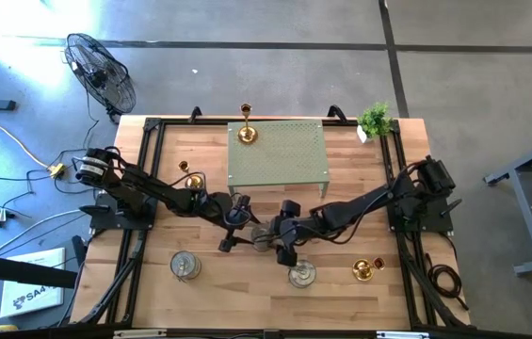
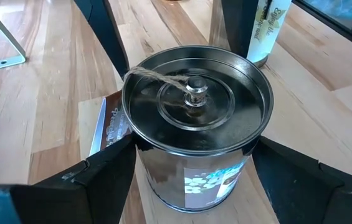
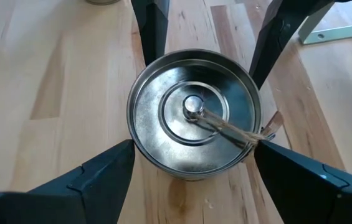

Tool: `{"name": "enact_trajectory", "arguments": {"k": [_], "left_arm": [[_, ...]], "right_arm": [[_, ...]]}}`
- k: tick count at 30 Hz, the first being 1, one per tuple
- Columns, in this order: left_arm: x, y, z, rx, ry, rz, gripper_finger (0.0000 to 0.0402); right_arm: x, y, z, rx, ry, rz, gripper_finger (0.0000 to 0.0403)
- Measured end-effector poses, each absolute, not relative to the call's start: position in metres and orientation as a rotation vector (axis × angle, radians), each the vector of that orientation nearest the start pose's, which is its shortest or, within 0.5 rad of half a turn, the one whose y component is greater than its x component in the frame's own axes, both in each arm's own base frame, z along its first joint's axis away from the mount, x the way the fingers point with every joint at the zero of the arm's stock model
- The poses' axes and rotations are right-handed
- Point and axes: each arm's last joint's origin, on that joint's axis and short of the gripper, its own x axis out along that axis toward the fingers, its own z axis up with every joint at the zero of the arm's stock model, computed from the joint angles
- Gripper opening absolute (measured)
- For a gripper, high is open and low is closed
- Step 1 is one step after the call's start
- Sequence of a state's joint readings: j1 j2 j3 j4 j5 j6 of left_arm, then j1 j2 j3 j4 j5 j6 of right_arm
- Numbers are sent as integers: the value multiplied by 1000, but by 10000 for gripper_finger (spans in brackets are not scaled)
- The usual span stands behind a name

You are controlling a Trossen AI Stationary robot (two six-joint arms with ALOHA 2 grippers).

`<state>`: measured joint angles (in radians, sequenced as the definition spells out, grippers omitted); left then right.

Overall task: Pick & Place candle stick holders
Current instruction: Put the top silver scented candle on the shelf

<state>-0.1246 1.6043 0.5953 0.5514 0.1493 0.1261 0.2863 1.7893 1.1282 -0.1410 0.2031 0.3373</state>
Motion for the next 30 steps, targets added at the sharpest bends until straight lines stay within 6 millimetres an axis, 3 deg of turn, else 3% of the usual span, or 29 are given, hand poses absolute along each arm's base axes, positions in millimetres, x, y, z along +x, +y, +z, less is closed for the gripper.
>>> {"name": "enact_trajectory", "arguments": {"k": [12, 30], "left_arm": [[293, -42, 149, 115, 443, -317, 304], [293, -42, 150, 116, 433, -307, 305]], "right_arm": [[374, 94, 171, 185, 787, 29, 324], [375, 93, 170, 190, 785, 39, 324]]}}
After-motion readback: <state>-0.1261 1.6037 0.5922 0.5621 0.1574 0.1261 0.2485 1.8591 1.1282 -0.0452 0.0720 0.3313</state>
